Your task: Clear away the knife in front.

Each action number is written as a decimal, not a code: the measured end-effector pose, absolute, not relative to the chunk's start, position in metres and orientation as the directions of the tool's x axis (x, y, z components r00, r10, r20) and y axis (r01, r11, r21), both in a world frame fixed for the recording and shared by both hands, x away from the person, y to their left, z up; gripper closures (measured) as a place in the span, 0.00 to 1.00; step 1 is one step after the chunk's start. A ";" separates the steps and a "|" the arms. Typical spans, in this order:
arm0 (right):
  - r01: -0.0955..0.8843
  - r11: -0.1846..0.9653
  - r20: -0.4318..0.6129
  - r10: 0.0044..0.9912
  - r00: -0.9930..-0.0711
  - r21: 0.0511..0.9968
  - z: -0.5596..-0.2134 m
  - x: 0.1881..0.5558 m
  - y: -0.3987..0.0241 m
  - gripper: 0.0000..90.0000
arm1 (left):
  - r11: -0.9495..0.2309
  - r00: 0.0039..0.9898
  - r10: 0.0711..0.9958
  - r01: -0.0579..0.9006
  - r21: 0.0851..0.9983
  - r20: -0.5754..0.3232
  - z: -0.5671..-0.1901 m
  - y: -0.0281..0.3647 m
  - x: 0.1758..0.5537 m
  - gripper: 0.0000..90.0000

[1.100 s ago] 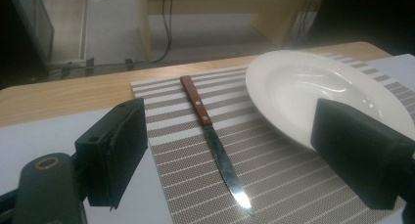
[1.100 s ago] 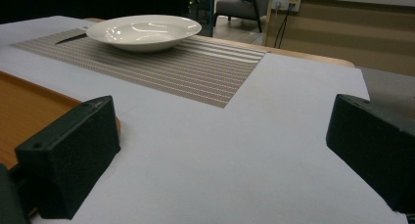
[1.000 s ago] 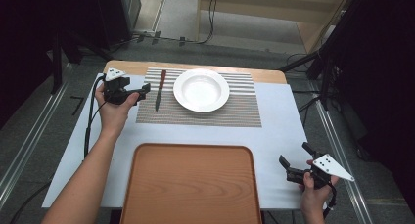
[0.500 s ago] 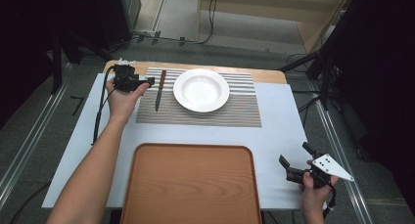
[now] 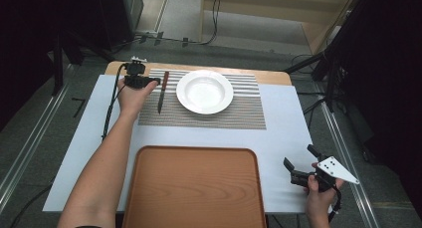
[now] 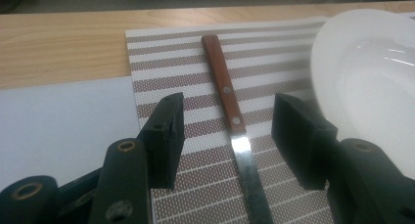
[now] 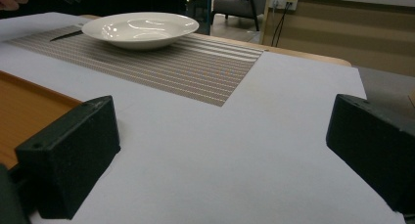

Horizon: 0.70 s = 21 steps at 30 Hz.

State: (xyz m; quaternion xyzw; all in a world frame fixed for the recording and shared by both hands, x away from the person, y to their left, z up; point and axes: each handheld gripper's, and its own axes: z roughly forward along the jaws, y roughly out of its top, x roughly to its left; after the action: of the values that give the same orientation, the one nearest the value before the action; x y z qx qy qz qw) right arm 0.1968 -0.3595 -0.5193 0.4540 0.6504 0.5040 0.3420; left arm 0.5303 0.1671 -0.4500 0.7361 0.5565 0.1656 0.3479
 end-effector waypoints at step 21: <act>0.247 0.088 0.005 0.935 -0.355 0.965 -0.519 0.197 -0.359 0.00 | -0.147 0.301 0.939 0.786 0.601 -0.165 -0.468 0.143 0.551 0.75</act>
State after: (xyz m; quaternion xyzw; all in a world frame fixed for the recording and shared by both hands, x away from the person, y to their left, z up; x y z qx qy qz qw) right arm 0.1972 -0.3591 -0.5194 0.4526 0.6529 0.5009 0.3433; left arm 0.5509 0.1430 -0.4680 0.7467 0.5776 0.1254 0.3051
